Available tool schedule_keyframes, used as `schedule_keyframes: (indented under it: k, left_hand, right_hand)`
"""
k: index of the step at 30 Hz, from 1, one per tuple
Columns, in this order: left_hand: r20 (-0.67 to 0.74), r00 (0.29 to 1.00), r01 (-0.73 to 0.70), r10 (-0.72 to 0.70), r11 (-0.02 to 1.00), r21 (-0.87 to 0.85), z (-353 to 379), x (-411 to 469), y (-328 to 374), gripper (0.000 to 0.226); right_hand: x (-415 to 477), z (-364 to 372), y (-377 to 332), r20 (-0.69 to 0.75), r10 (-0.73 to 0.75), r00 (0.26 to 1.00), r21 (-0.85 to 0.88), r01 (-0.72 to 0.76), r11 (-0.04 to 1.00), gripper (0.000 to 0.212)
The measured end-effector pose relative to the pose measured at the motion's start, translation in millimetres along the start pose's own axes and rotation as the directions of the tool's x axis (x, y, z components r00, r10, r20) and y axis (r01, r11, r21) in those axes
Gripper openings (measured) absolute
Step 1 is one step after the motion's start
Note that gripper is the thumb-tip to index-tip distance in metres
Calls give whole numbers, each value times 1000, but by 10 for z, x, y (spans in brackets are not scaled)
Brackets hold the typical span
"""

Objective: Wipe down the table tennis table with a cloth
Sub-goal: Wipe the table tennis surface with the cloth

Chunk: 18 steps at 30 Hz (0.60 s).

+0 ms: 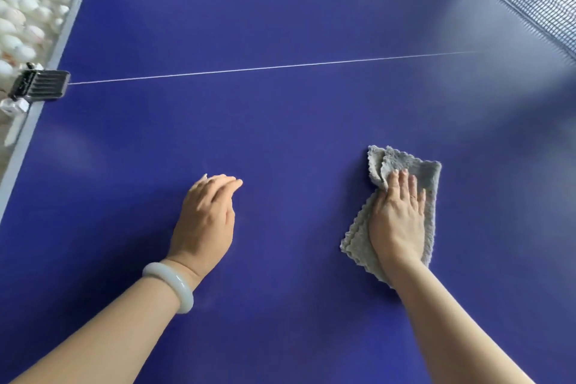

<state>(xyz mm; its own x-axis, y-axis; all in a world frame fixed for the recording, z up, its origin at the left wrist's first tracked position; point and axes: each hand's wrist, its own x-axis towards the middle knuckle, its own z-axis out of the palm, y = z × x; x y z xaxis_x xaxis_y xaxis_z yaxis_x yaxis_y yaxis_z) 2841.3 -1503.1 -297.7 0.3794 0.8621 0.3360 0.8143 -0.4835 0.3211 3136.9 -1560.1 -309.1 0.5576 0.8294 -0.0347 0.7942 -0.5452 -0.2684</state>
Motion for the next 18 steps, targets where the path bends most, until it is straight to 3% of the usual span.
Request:
schedule_keyframes:
  k: [3,6,8,9,11,13,14,16,18]
  left_hand:
    - [54,998,-39,40,999,-14,215,150,518,41]
    - [140,987,84,-76,995,-51,486,435,994,50]
    - [177,967,191,-183,981,-27,653,596,1182,53]
    - [189,957,222,-220,975,10,729,640,1243,53]
    - [195,946,242,-258,965,100,836,669,1329,53]
    - [176,946,246,-272,957,154,874,677,1358,52]
    - [170,946,250,-277,954,164,882,677,1359,51]
    - [155,947,255,-283,951,175,884,668,1348,50]
    - [144,948,255,-282,950,181,868,671,1366,49]
  right_hand:
    - [-35,21,-99,24,-293,956,29,292,956,53]
    - [-51,5,-232,128,-635,762,84,630,772,52]
    - [77,-52,-111,163,-719,676,102,713,694,52]
    - [181,-107,29,163,-721,673,99,716,691,52]
    - [425,-233,477,114,-616,780,49,615,787,51]
    - [683,-385,1043,59,-351,935,-2,351,936,51]
    - [752,-463,1299,47,-203,978,-13,203,979,52]
    - [718,-535,1557,7,11,1000,6,-11,1000,54]
    - [516,-452,1438,-49,34,998,26,-33,999,54]
